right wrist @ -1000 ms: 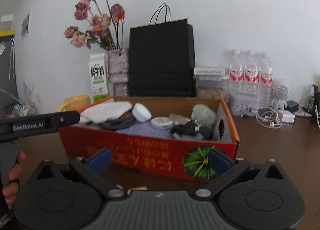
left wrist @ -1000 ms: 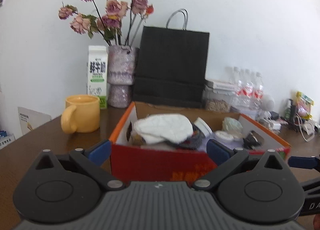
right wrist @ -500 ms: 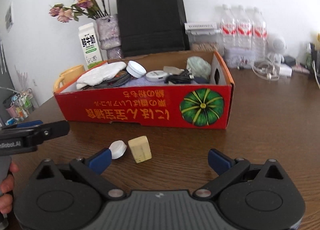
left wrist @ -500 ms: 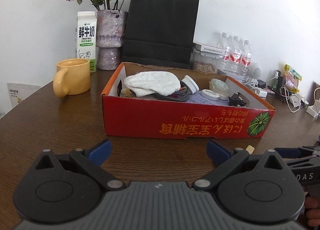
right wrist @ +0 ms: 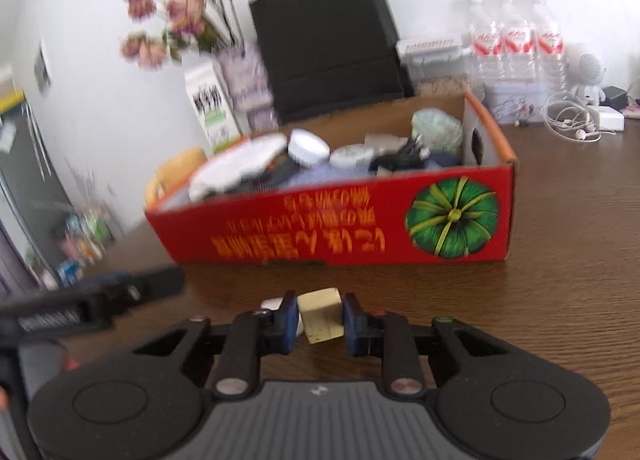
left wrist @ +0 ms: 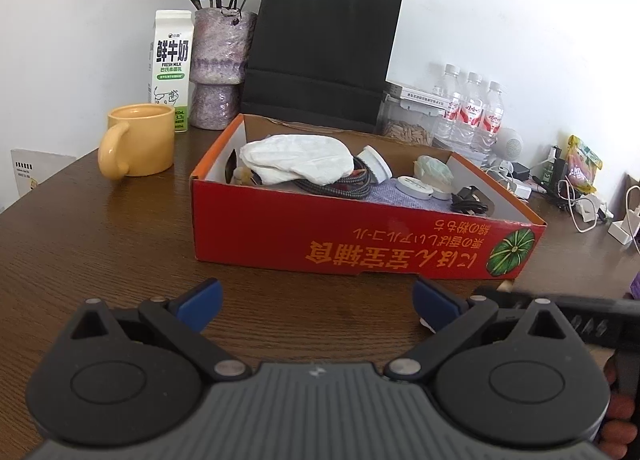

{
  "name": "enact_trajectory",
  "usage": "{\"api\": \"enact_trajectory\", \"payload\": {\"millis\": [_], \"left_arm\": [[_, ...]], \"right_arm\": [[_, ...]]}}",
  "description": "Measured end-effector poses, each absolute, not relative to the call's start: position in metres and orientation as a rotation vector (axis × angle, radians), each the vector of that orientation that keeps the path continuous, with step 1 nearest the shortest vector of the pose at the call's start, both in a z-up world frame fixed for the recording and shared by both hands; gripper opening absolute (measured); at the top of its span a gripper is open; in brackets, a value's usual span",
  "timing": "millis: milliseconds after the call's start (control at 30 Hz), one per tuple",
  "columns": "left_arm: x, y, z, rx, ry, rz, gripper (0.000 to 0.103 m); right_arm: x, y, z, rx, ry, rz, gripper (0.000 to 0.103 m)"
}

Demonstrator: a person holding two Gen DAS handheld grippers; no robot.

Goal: Organize objects
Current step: 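Grasp the beige block with right tool, then grasp the small white piece with left tool while right tool holds the block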

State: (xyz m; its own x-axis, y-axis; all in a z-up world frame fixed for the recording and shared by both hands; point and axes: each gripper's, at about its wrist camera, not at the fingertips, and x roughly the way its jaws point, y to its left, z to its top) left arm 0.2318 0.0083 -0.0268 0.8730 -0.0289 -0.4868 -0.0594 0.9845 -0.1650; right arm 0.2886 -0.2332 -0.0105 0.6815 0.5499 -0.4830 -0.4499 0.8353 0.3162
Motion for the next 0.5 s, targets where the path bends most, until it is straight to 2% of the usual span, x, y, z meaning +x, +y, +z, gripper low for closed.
{"api": "enact_trajectory", "payload": {"millis": [233,500], "left_arm": [[0.234,0.012,-0.03,-0.204,0.54,0.005,0.103],[0.234,-0.001,-0.033,-0.152,0.544,-0.044,0.103]], "right_arm": [[0.264,-0.269,0.017,0.297,0.407,0.454,0.022],[0.257,-0.288,0.027,0.33,0.376,0.381,0.022]]}}
